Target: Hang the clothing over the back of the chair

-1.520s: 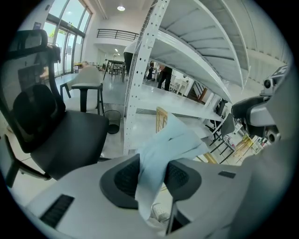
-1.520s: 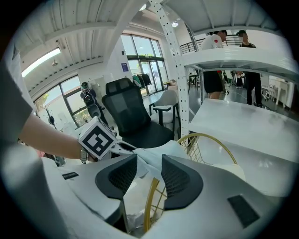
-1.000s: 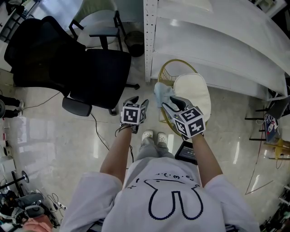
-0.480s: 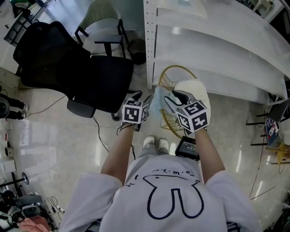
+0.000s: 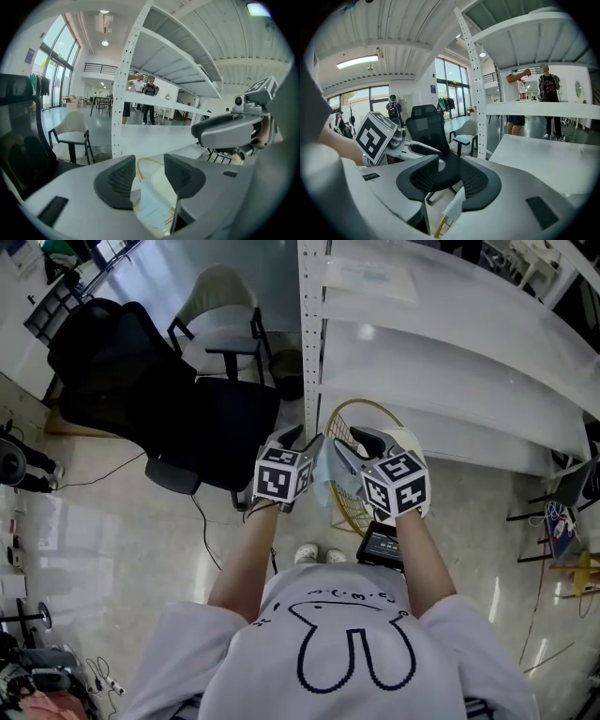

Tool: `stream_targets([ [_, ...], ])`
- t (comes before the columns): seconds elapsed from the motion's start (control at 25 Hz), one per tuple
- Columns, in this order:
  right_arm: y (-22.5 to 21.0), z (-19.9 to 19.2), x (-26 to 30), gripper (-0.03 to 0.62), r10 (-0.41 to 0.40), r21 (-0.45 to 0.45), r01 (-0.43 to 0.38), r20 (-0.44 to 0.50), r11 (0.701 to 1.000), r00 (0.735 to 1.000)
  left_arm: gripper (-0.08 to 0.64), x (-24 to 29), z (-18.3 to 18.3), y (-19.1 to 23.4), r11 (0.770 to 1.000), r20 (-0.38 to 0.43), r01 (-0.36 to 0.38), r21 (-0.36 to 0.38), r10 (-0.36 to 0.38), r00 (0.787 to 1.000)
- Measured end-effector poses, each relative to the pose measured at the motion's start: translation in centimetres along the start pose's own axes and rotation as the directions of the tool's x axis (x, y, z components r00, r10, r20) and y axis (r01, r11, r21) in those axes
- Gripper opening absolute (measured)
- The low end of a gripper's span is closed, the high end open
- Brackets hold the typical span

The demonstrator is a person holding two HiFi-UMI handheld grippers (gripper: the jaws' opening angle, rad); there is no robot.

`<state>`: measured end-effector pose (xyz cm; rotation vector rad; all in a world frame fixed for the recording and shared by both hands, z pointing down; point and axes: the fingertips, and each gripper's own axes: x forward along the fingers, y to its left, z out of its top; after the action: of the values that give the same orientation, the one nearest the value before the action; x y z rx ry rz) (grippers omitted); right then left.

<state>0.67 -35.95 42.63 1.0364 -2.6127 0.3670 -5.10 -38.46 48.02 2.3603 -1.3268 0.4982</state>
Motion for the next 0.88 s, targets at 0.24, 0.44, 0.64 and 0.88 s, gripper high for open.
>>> stream_targets([
  [0.24,0.8,3.3,-2.2,-0.002,-0.005,-0.008,0.006,0.125,1.000,0.992,0.161,-2.4,4.2,-2.4,0.992,0.096,-0.018,0.124,0.006,0.995],
  [0.44,1.3,5.7,-4.3,-0.003,-0.014,0.021,0.009,0.226,1.000,0.974,0.095,-4.1,7.1,-4.1,0.985,0.179,-0.023,0.172,-0.008,0.984],
  [0.64,1.7,7.7,-6.0,-0.006,-0.028,-0.003,0.030,0.279,1.000,0.960,0.003,-5.7,9.4,-5.7,0.977,0.252,-0.022,0.213,-0.034,0.967],
  [0.88,2.0,8.7,-7.0,-0.008,-0.012,-0.048,0.027,0.290,0.998,0.957,-0.009,-7.6,11.8,-7.7,0.972,0.336,0.011,0.235,-0.092,0.937],
])
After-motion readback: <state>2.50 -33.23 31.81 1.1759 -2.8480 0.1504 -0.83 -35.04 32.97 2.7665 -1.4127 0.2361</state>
